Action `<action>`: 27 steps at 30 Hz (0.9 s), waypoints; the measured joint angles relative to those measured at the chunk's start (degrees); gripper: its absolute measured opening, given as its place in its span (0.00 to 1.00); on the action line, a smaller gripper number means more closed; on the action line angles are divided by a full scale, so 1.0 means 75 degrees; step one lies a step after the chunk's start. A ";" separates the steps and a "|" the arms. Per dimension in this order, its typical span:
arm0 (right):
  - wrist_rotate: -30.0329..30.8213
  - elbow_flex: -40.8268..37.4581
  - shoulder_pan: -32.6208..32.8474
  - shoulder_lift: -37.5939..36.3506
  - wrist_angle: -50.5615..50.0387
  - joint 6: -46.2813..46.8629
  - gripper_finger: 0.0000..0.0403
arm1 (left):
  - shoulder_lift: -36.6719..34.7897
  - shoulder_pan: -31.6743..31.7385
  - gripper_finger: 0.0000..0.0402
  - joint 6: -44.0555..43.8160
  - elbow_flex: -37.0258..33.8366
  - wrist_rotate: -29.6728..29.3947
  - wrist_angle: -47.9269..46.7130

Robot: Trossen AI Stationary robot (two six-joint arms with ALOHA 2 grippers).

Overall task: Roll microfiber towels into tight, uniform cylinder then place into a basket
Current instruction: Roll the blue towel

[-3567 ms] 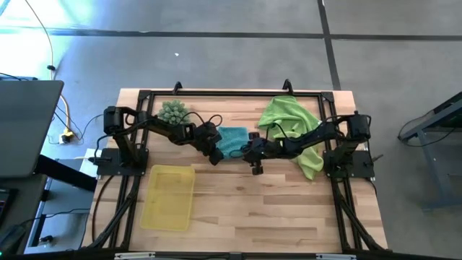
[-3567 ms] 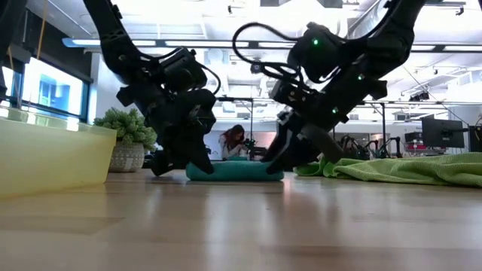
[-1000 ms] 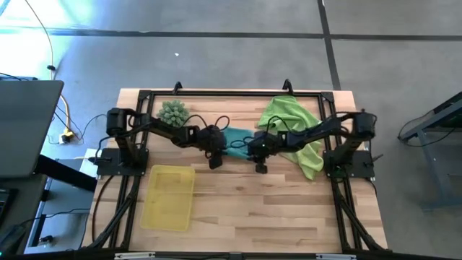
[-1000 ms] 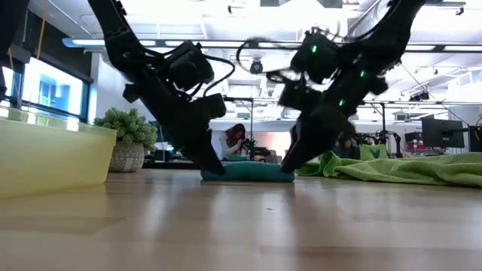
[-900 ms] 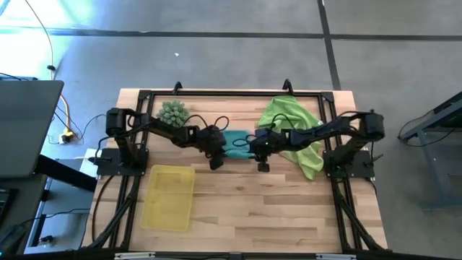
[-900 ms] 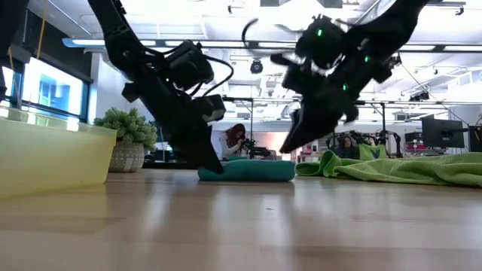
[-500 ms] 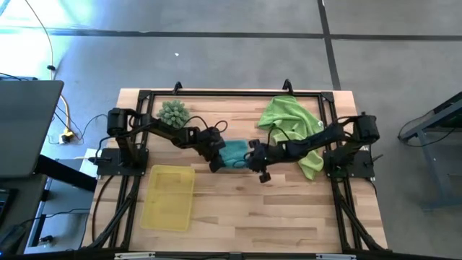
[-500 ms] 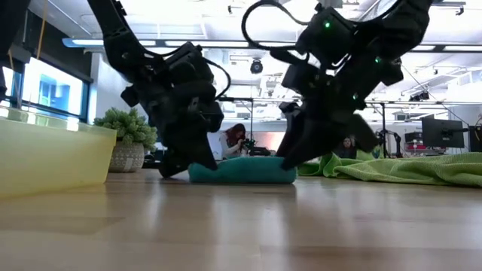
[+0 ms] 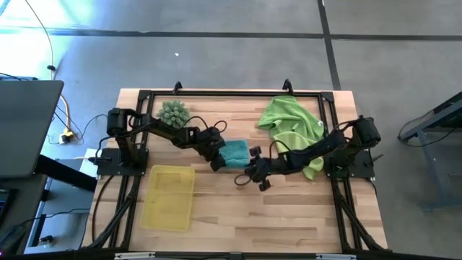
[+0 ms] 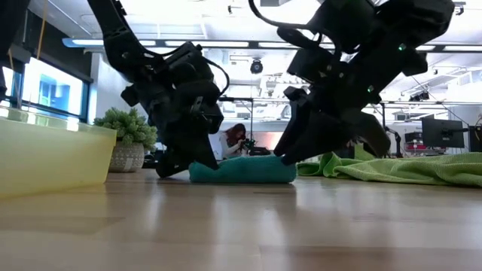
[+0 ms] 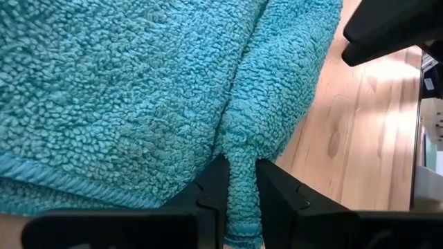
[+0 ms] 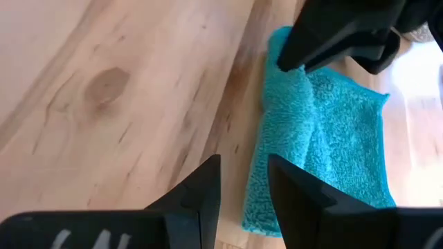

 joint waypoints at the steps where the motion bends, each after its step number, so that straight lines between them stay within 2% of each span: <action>1: 0.0019 0.0000 -0.0015 0.0000 -0.0010 0.0017 0.28 | 0.0000 0.0000 0.13 -0.0011 0.0000 0.0002 0.0005; 10: -0.0081 0.0000 -0.0381 0.0382 0.0107 0.0420 0.28 | 0.0000 -0.0009 0.13 -0.0032 0.0000 -0.0008 0.0012; 16: 0.0446 0.0009 -0.0617 0.0687 0.0284 0.0422 0.28 | 0.0000 -0.0009 0.13 -0.0058 0.0000 -0.0022 0.0033; 19: 0.0232 0.0009 -0.0716 0.0682 0.0314 0.0357 0.29 | 0.0000 -0.0009 0.13 -0.0062 0.0000 -0.0022 0.0035; 27: 0.0185 0.0006 -0.0848 0.0682 0.0582 0.0286 0.40 | 0.0000 -0.0009 0.17 -0.0035 0.0000 -0.0012 0.0035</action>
